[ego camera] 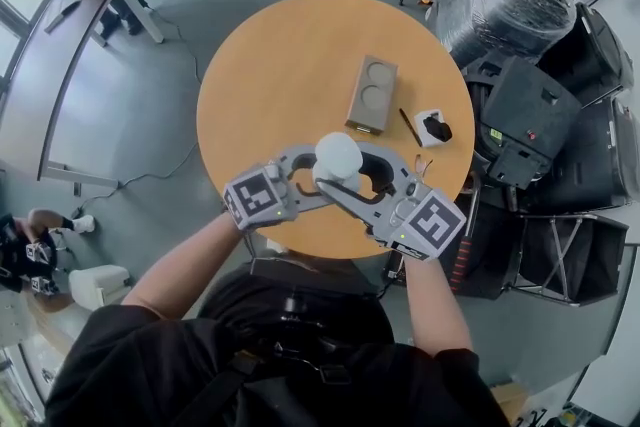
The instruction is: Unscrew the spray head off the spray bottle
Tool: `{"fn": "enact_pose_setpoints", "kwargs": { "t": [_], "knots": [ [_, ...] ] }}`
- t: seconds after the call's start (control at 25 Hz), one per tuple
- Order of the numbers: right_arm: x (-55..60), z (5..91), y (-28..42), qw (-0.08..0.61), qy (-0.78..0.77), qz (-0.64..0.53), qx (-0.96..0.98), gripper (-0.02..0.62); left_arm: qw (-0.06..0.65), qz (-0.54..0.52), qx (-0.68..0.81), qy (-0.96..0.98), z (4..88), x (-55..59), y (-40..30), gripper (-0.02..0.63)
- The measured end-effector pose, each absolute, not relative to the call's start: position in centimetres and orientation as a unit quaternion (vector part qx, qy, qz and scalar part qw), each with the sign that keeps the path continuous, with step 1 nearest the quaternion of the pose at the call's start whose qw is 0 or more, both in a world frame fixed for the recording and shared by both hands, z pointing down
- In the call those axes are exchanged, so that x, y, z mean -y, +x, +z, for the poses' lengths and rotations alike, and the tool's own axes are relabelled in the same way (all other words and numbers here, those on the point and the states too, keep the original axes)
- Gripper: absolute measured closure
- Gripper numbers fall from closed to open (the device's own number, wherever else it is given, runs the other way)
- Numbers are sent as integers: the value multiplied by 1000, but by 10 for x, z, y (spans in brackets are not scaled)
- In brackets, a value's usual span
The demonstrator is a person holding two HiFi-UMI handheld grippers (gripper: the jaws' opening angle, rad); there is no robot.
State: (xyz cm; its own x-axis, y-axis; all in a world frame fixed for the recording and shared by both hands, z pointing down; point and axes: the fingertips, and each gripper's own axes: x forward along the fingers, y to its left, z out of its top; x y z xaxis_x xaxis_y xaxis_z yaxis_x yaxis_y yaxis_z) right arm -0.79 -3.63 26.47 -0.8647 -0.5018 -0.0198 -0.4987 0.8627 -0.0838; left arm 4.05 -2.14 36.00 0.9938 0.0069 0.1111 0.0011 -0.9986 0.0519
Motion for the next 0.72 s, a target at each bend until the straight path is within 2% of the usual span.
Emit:
{"fn": "enact_pose_setpoints", "kwargs": {
  "t": [0.36,0.72],
  "knots": [
    [5,257,-10,22,-148,-34,-988,396,30,60,-129,989,352,-14,38,302],
    [-1,249,7,45,-144,-37,-988,397,14,72,-113,991,359,-19,51,302]
  ]
}}
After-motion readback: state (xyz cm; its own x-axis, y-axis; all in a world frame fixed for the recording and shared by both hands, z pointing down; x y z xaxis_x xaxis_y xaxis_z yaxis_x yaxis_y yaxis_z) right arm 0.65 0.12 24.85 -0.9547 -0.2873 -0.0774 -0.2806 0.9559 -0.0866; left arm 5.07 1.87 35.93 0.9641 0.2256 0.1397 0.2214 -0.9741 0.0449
